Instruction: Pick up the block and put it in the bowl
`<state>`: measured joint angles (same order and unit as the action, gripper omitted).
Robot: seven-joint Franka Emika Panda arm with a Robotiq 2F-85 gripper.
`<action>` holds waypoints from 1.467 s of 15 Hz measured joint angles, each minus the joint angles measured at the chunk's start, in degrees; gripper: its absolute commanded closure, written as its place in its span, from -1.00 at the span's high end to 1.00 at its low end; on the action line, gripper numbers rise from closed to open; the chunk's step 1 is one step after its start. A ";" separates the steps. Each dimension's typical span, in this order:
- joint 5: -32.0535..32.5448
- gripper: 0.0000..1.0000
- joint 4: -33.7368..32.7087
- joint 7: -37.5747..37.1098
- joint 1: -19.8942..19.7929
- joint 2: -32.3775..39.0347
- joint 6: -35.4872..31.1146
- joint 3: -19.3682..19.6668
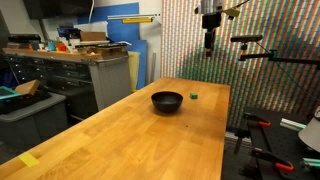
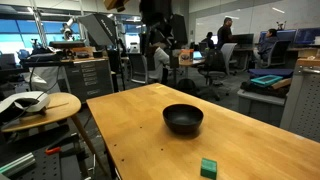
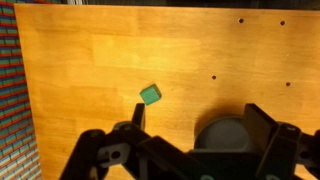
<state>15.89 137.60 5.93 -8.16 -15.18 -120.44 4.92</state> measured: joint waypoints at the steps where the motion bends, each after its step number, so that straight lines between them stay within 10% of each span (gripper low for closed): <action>1: 0.00 1.00 -0.17 0.00 0.00 -0.01 -0.04 0.00; 14: 0.00 1.00 0.07 0.96 0.25 -0.01 -0.13 0.00; 22: 0.00 1.00 3.94 16.48 0.68 -0.01 -5.16 1.13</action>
<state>15.89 141.53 22.40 -7.47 -15.19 -125.60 6.06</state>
